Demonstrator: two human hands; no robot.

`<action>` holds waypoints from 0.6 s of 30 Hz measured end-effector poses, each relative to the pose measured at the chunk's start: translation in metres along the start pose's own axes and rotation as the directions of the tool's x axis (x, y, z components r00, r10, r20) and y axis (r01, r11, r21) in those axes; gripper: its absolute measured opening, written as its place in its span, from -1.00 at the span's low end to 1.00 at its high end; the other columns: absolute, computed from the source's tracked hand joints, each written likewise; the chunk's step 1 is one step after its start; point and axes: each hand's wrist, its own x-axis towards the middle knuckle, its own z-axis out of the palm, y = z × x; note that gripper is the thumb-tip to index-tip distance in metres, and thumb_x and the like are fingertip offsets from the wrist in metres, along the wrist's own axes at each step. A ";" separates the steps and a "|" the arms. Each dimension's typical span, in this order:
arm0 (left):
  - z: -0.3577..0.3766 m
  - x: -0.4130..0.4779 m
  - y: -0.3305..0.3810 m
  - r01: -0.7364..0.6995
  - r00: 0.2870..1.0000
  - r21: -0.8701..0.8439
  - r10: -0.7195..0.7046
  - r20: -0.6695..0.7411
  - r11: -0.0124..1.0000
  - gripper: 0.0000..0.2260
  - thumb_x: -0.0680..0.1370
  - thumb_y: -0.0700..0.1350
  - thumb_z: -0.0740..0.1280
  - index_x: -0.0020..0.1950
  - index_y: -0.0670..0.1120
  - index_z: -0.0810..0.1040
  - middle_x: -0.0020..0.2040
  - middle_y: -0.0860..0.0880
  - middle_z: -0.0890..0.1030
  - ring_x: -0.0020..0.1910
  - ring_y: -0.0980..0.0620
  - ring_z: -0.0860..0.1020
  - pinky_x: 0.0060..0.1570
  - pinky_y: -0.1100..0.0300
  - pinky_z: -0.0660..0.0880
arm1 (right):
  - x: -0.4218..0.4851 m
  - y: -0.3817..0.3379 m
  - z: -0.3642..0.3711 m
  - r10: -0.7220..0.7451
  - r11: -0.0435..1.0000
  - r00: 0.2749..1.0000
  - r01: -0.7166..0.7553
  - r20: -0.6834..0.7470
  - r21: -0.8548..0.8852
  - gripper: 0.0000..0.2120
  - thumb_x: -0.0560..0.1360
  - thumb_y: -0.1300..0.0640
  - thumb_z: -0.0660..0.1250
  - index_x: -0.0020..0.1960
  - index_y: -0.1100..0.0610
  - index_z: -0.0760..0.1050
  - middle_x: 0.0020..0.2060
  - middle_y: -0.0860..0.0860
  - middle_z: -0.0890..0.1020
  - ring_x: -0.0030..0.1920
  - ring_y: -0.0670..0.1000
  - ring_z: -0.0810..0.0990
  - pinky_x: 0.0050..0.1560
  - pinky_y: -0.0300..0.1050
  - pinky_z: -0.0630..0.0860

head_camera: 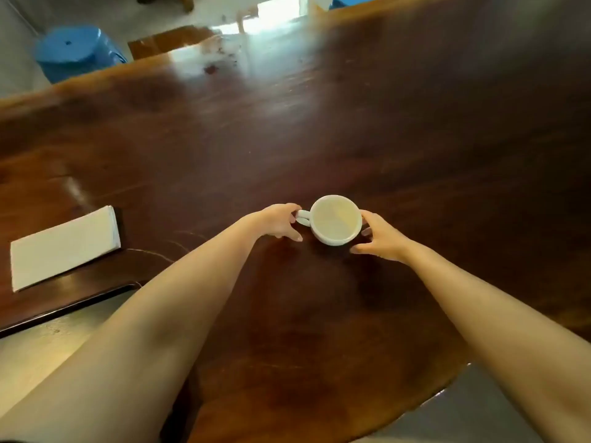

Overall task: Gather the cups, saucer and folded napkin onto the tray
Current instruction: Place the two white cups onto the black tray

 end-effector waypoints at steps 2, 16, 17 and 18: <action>0.001 0.006 -0.001 -0.036 0.999 -0.087 0.033 -0.042 0.996 -0.30 0.42 -0.18 0.47 0.48 -0.04 0.23 0.34 -0.10 0.45 0.12 -0.09 0.55 0.21 0.03 0.50 | 0.005 -0.001 0.002 -0.035 0.999 0.999 0.036 -0.027 0.036 -0.19 0.31 0.15 0.53 0.45 0.02 0.20 0.36 0.02 0.33 0.24 0.03 0.44 0.24 0.00 0.48; 0.009 0.025 -0.004 -0.172 0.985 -0.382 0.159 -0.065 0.908 -0.35 0.38 -0.34 0.46 0.40 0.00 0.35 0.27 -0.01 0.47 0.32 -0.04 0.40 0.39 -0.01 0.33 | 0.027 -0.002 0.007 -0.045 0.967 0.998 0.034 0.037 0.253 -0.14 0.30 0.30 0.52 0.46 0.01 0.15 0.41 0.03 0.22 0.33 -0.05 0.28 0.34 -0.05 0.32; 0.009 0.026 -0.004 -0.163 0.987 -0.400 0.151 -0.061 0.902 -0.35 0.38 -0.35 0.45 0.40 0.00 0.36 0.26 -0.01 0.47 0.32 -0.04 0.40 0.39 -0.03 0.34 | 0.027 -0.003 0.007 -0.035 0.964 0.998 0.022 0.047 0.263 -0.14 0.31 0.32 0.51 0.46 0.01 0.15 0.40 0.03 0.21 0.32 -0.05 0.28 0.32 -0.07 0.32; 0.009 0.026 -0.003 -0.155 0.988 -0.415 0.144 -0.058 0.896 -0.36 0.38 -0.36 0.45 0.39 -0.01 0.37 0.26 -0.01 0.48 0.32 -0.05 0.41 0.39 -0.05 0.35 | 0.027 -0.005 0.007 -0.030 0.962 0.998 0.014 0.055 0.272 -0.14 0.31 0.33 0.50 0.46 0.00 0.15 0.39 0.04 0.21 0.31 -0.05 0.27 0.31 -0.08 0.32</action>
